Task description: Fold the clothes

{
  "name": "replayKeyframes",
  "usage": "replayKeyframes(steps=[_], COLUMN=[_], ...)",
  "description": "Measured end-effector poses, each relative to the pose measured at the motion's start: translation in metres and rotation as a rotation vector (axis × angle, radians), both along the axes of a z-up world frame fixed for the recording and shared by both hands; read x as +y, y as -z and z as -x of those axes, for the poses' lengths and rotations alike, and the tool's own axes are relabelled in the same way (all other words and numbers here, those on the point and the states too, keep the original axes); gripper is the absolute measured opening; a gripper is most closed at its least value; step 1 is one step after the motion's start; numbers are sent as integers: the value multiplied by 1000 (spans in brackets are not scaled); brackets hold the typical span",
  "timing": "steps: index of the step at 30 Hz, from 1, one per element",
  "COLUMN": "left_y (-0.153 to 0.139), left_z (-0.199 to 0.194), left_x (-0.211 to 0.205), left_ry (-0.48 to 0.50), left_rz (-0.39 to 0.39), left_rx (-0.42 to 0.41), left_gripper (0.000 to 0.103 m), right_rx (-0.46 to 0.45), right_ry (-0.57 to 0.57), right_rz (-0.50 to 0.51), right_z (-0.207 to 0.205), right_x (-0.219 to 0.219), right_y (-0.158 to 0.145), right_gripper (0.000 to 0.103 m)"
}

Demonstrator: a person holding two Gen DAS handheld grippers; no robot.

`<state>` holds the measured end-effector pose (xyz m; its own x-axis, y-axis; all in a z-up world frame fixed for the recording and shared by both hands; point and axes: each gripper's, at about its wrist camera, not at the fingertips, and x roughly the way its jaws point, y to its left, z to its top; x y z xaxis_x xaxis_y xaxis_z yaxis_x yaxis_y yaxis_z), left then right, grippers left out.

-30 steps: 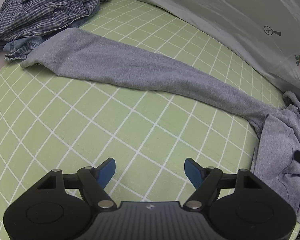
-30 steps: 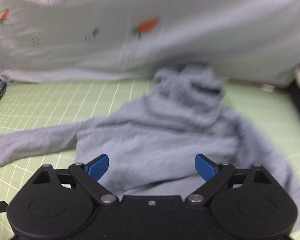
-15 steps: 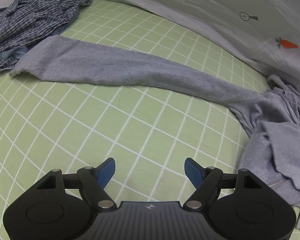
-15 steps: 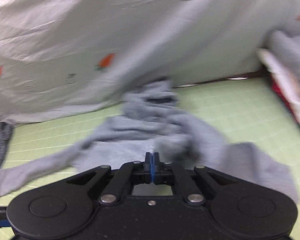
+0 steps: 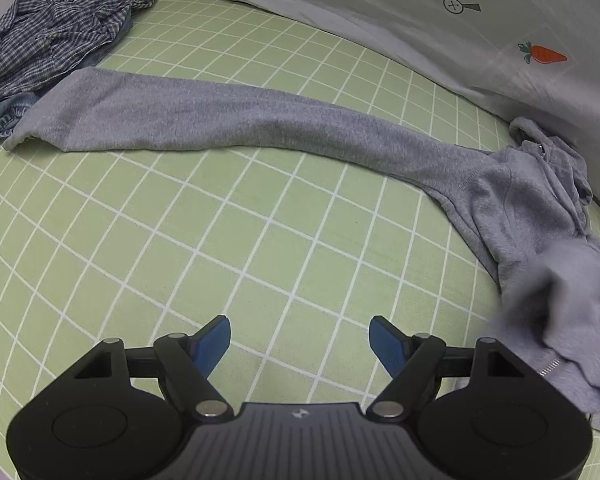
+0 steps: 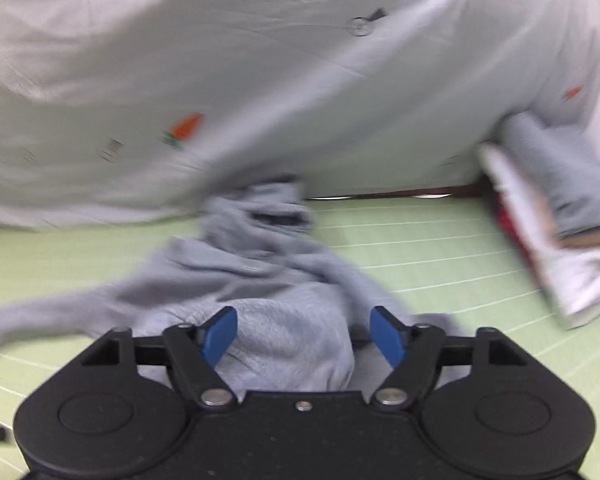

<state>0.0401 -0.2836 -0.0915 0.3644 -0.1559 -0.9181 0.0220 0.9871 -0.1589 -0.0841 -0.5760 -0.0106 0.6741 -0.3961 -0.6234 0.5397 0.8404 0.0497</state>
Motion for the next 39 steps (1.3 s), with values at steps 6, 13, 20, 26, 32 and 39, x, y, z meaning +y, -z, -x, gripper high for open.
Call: replayKeyframes(steps=[6, 13, 20, 26, 32, 39], left_y=[3, 10, 20, 22, 11, 6], left_z=[-1, -4, -11, -19, -21, -18], left_x=[4, 15, 21, 18, 9, -26], left_ry=[-7, -50, -78, -55, -26, 54], left_rz=[8, 25, 34, 29, 13, 9], left_rx=[11, 33, 67, 71, 46, 43], left_gripper=[77, 80, 80, 81, 81, 81], right_rx=[8, 112, 313, 230, 7, 56], right_ry=[-76, -229, -189, -259, -182, 202], right_rz=[-55, 17, -4, -44, -154, 45], right_z=[-50, -112, -141, -116, -50, 59], right_x=[22, 73, 80, 65, 21, -86], right_y=[1, 29, 87, 80, 7, -7], right_gripper=[83, 86, 82, 24, 7, 7])
